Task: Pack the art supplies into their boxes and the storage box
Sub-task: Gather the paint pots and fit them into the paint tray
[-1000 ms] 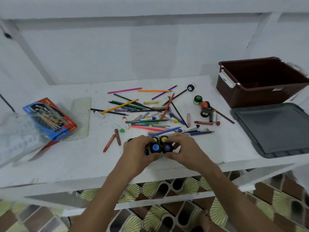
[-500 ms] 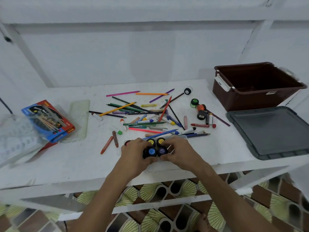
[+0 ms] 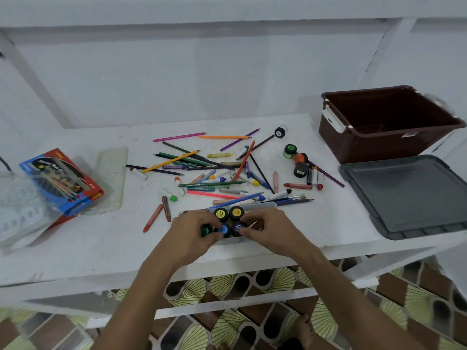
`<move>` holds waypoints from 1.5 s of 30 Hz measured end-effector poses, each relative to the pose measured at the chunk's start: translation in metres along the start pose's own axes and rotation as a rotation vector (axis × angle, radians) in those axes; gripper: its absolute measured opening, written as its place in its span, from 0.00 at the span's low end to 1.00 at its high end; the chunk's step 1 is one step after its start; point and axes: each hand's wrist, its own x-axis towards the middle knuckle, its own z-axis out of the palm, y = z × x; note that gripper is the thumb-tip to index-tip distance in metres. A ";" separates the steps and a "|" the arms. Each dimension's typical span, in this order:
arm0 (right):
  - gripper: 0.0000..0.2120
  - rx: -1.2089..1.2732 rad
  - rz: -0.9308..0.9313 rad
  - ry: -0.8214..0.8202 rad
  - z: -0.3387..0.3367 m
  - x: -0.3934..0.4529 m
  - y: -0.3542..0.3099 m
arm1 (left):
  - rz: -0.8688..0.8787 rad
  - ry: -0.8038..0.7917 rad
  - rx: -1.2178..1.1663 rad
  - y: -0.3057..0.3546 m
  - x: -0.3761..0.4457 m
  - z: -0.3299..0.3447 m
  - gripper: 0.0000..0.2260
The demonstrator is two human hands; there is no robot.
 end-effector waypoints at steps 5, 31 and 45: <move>0.12 0.040 0.018 -0.011 -0.002 0.002 0.006 | -0.011 -0.020 -0.003 -0.004 0.000 -0.003 0.09; 0.16 -0.102 0.220 0.460 -0.116 0.049 0.063 | 0.184 -0.064 0.094 0.090 0.198 0.019 0.19; 0.10 -0.215 0.250 0.407 -0.131 0.092 0.091 | 0.256 -0.177 0.321 0.121 0.287 0.054 0.15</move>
